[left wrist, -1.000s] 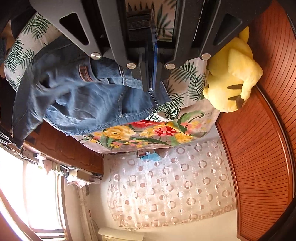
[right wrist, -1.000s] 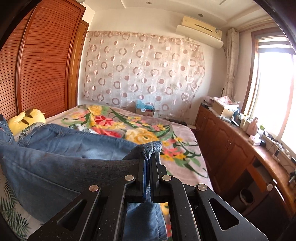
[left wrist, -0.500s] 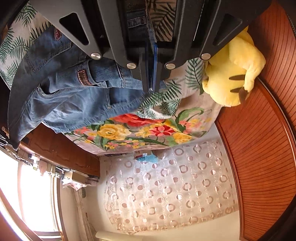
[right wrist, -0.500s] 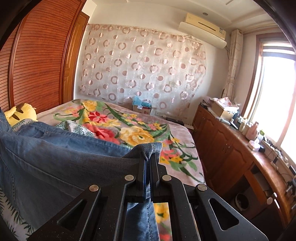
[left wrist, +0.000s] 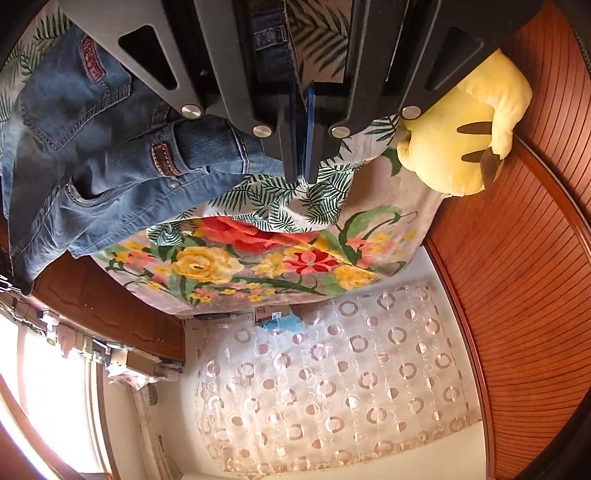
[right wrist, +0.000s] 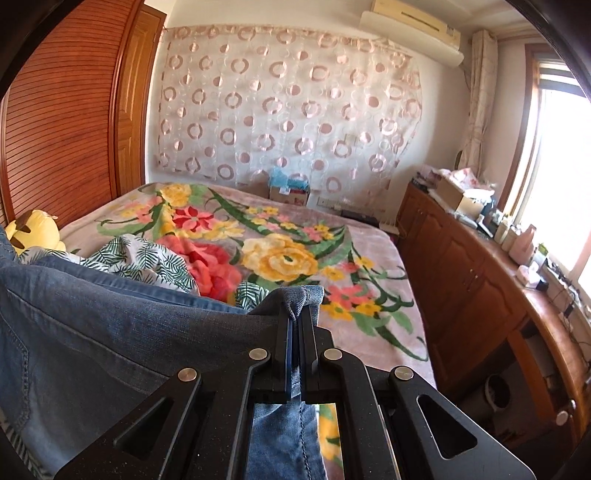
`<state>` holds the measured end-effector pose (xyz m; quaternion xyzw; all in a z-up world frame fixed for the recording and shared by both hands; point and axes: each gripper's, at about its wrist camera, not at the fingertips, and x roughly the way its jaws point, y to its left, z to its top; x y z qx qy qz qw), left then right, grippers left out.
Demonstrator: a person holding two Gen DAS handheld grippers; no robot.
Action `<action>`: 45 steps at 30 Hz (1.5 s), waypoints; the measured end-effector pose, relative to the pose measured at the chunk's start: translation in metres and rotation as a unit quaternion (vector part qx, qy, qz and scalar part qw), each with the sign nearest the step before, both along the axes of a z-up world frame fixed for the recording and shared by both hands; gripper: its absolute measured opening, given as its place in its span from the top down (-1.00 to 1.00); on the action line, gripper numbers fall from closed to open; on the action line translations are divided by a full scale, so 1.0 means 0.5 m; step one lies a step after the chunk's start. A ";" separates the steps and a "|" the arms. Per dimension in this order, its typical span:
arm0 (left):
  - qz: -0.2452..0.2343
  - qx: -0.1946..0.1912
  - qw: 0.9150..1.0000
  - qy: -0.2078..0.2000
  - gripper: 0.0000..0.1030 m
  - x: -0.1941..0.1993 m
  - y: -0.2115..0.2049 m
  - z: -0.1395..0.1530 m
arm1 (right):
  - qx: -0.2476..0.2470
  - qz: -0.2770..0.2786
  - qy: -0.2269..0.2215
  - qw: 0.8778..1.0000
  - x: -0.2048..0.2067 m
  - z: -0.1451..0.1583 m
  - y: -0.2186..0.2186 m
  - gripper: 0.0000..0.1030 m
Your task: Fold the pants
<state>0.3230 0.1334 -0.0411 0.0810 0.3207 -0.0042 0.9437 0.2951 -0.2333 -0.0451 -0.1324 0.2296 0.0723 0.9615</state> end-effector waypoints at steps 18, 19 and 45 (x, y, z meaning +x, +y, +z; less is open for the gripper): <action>0.009 -0.038 0.998 0.047 0.88 0.056 0.032 -0.073 | 0.030 -0.007 0.067 0.997 0.126 -0.004 -0.011 0.85; 0.010 -0.037 0.998 0.047 0.77 0.050 0.032 -0.070 | 0.032 -0.006 0.066 0.997 0.122 0.000 -0.014 0.80; -0.025 -0.087 0.993 0.071 -0.04 0.009 0.022 -0.117 | 0.071 0.008 0.110 0.991 0.093 -0.017 -0.092 -0.02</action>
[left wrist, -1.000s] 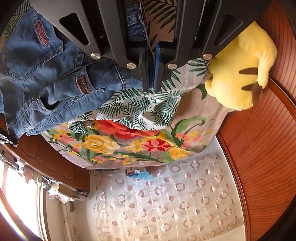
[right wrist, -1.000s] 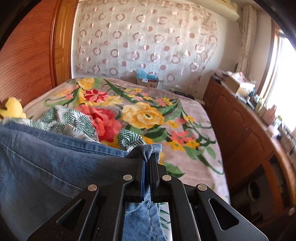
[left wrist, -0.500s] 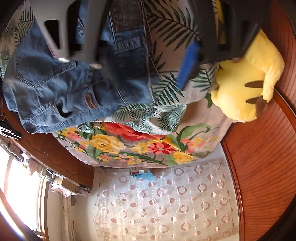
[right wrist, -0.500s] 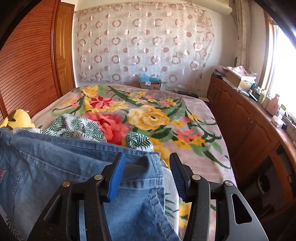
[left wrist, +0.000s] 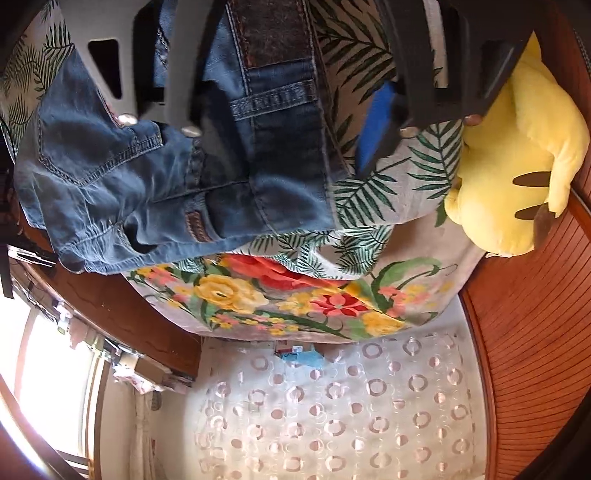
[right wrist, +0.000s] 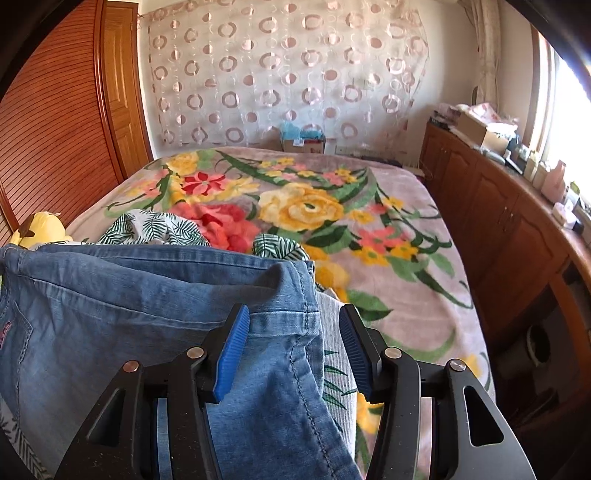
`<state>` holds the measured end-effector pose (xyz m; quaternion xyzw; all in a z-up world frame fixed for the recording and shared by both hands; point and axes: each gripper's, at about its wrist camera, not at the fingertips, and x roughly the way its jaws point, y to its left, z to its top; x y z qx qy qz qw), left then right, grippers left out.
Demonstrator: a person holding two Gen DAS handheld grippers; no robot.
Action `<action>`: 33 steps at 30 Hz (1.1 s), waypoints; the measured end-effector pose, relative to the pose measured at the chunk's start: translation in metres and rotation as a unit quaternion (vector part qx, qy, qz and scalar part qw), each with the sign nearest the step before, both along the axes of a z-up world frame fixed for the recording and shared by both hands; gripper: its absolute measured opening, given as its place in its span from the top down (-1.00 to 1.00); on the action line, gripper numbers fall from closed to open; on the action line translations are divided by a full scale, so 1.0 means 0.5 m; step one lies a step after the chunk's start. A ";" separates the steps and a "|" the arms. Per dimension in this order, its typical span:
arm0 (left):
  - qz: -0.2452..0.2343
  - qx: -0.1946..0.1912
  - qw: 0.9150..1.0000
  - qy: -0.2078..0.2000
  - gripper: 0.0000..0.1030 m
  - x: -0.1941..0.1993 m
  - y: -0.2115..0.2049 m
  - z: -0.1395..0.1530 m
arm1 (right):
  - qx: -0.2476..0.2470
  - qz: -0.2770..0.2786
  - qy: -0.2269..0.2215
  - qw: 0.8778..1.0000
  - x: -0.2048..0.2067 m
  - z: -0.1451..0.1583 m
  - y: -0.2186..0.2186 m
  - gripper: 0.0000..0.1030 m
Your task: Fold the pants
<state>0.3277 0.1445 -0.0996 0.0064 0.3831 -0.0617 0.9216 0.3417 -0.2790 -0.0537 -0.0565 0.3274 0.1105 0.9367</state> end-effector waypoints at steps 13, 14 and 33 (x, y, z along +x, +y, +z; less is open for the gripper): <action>-0.011 0.019 1.000 -0.002 0.92 -0.014 -0.020 0.009 | 0.023 0.039 0.049 0.998 0.047 0.001 -0.011 0.54; -0.011 0.019 1.000 -0.004 0.93 -0.017 -0.019 0.013 | 0.025 0.040 0.044 0.998 0.043 0.005 -0.013 0.62; 0.021 0.024 0.997 -0.067 0.95 -0.011 0.001 0.095 | -0.002 -0.010 -0.071 0.997 -0.013 0.095 0.039 0.93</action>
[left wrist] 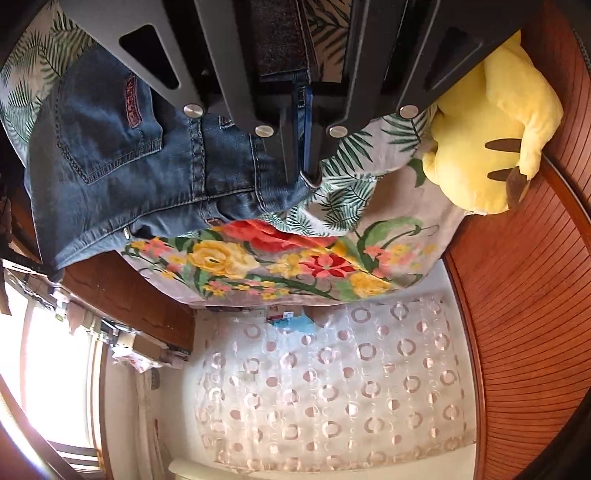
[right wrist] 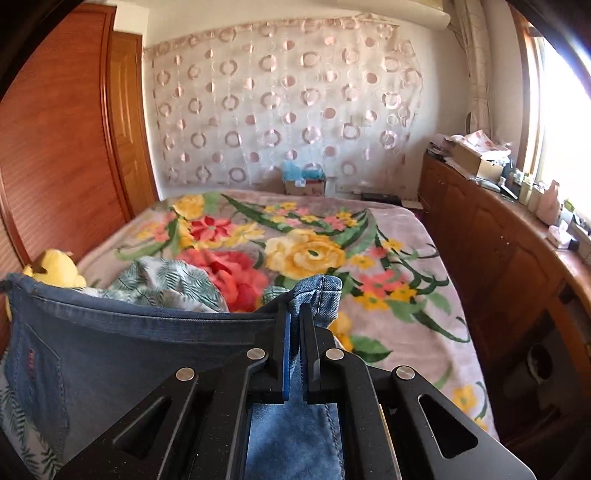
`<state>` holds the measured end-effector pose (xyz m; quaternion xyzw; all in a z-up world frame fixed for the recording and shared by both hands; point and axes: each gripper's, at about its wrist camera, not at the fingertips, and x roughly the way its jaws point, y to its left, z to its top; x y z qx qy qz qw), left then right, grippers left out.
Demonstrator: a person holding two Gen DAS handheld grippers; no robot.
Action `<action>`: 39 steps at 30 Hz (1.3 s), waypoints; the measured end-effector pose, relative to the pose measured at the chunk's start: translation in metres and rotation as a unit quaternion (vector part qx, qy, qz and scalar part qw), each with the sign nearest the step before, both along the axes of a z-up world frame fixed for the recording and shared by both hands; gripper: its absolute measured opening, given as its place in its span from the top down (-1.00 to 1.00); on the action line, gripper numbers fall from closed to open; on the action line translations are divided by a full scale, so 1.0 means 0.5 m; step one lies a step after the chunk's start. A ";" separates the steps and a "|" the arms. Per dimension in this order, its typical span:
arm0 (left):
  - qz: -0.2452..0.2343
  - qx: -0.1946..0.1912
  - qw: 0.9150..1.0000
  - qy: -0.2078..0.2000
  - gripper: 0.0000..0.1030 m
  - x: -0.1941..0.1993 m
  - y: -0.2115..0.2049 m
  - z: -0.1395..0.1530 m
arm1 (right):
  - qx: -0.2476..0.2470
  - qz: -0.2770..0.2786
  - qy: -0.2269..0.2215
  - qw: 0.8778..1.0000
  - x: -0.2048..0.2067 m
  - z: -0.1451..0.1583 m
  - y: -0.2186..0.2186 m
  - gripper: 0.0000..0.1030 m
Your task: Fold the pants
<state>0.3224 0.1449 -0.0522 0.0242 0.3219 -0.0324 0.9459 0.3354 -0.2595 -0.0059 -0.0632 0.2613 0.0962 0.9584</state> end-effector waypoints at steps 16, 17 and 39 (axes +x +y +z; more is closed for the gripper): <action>0.023 0.019 0.999 0.034 0.95 0.066 0.002 -0.057 | -0.028 -0.016 0.042 0.999 0.083 -0.002 0.058 0.93; 0.023 0.021 0.999 0.035 0.95 0.061 0.000 -0.056 | -0.026 -0.017 0.041 0.999 0.081 0.001 0.058 0.92; 0.018 0.012 0.999 0.033 -0.03 -0.045 -0.014 -0.018 | 0.018 0.038 0.026 0.999 -0.101 0.025 0.068 0.27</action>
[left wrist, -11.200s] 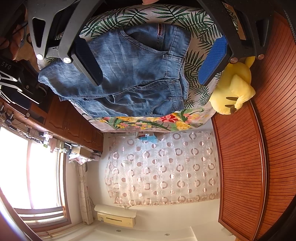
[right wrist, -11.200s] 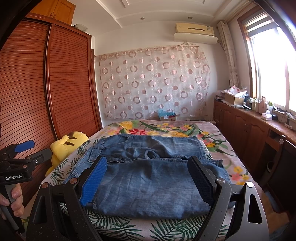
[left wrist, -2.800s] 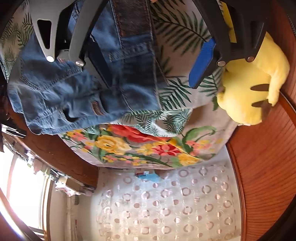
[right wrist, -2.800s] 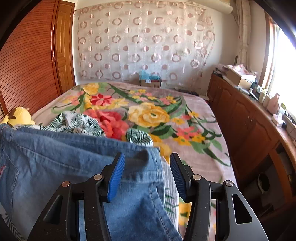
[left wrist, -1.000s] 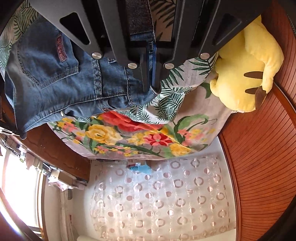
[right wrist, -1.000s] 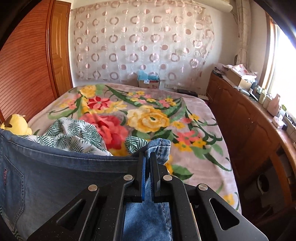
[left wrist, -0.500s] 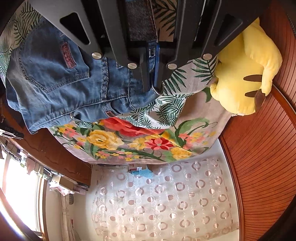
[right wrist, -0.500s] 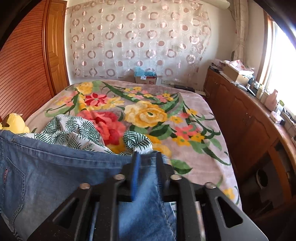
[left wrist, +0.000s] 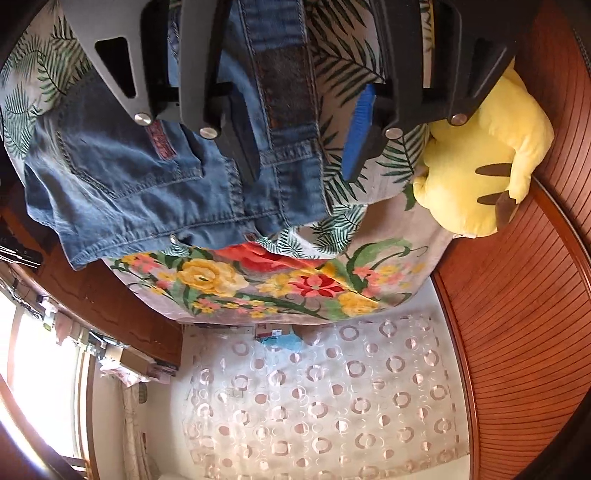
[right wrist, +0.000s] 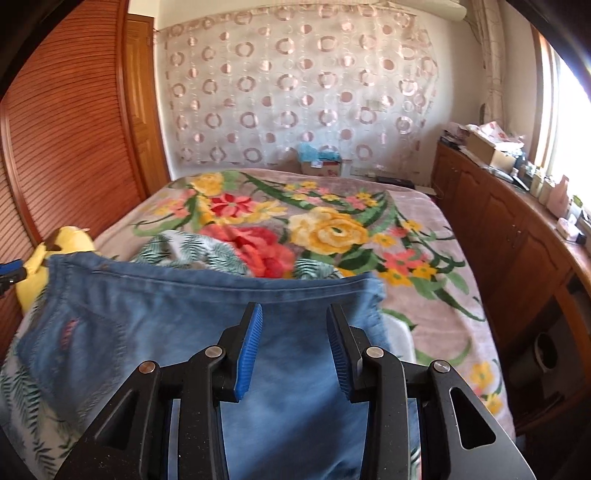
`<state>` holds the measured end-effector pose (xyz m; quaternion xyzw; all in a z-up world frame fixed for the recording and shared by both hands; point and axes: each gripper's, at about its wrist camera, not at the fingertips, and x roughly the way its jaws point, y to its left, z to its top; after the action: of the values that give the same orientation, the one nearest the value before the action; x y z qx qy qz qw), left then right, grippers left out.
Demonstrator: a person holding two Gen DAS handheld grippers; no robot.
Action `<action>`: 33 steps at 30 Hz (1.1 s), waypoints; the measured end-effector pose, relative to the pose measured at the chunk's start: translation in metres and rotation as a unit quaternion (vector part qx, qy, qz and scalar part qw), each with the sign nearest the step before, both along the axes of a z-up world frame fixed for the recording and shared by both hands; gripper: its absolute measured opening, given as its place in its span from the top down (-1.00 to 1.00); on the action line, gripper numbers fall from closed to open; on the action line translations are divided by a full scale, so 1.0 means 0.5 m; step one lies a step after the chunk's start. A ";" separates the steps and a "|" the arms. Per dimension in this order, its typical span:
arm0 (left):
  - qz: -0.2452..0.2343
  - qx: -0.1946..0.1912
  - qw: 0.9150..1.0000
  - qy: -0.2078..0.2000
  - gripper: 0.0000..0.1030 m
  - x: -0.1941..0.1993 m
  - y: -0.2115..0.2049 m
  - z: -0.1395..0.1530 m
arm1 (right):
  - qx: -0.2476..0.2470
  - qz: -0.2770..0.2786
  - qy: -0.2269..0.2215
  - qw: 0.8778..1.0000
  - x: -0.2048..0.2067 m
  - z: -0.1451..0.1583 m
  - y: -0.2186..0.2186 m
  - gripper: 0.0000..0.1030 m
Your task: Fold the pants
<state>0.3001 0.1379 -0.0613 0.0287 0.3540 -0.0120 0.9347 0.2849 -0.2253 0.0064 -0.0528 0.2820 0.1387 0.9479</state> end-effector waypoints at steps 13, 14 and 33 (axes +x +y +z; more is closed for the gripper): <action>-0.034 -0.012 0.999 0.005 -0.70 -0.093 -0.038 -0.018 | 0.021 0.047 0.015 0.999 -0.140 -0.030 -0.015 0.27; -0.035 -0.012 0.999 0.007 -0.70 -0.102 -0.039 -0.023 | 0.022 0.049 0.019 0.998 -0.149 -0.034 -0.017 0.27; -0.045 -0.005 0.996 0.072 -0.70 -0.189 -0.030 -0.128 | 0.025 0.061 0.098 0.993 -0.223 -0.131 -0.051 -0.09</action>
<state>0.2058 0.1229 -0.1255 0.0391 0.4187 -0.0582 0.9054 0.1732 -0.2511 -0.0591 -0.0327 0.3660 0.2077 0.9065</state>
